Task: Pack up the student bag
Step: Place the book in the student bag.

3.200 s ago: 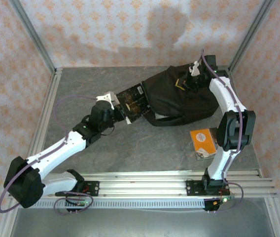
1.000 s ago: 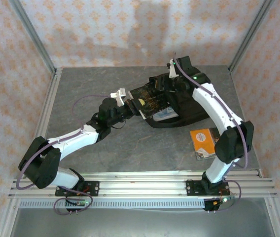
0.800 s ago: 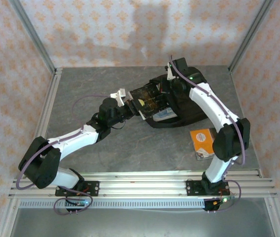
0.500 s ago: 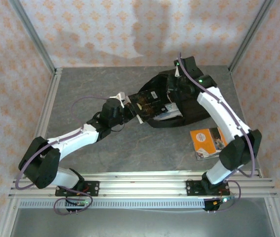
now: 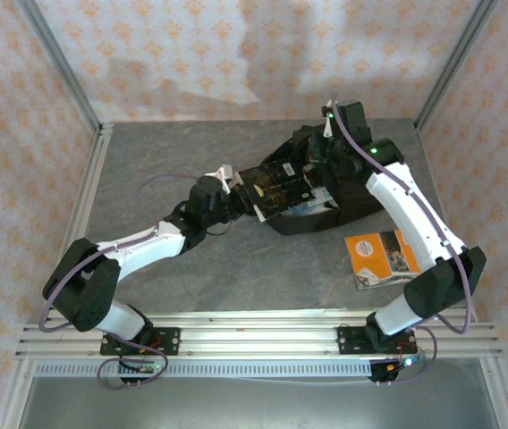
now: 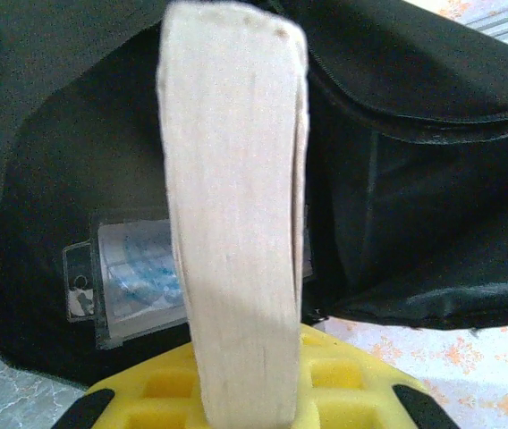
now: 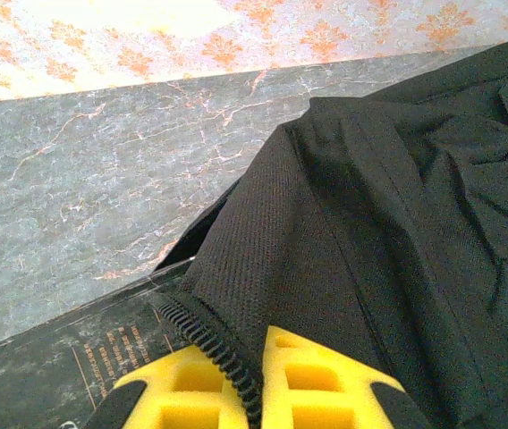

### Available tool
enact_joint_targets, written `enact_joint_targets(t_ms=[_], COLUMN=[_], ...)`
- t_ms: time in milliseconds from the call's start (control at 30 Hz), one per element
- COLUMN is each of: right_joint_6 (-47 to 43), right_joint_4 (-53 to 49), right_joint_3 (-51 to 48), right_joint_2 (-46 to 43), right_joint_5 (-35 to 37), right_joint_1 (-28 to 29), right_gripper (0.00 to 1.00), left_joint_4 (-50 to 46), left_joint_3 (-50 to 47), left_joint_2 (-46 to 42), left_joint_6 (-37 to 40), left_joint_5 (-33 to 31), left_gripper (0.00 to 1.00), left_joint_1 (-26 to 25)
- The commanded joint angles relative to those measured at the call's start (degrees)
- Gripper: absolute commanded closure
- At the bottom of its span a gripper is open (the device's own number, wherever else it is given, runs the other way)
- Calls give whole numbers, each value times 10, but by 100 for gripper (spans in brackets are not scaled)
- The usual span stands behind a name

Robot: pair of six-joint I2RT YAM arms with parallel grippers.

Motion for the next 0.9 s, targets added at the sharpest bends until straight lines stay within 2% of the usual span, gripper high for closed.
enact_joint_targets(t_ms=[0,167,367,700,867], right_joint_6=[-2,11,32,61,105], right_joint_4=[28,33,42,62,96], right_joint_3=[14,17,16,-8,-34], right_joint_2=[-22,-19,-21,-25,-15], right_joint_5=[-3,-12,-32,-51,-65], right_joint_1=[2,2,2,2,2], right_gripper=[100,100,100,100,100], left_joint_4=[68,75,113,235,242], left_joint_3=[-1,1,33,134,228], left_joint_2=[-51,-53,9,162,279], left_joint_6=[1,2,-19,-76,-119], left_joint_5=[6,-2,-5,-1,5], left_gripper=[100,100,100,100,100], left_joint_1=[-3,-15,-27,-34,-46])
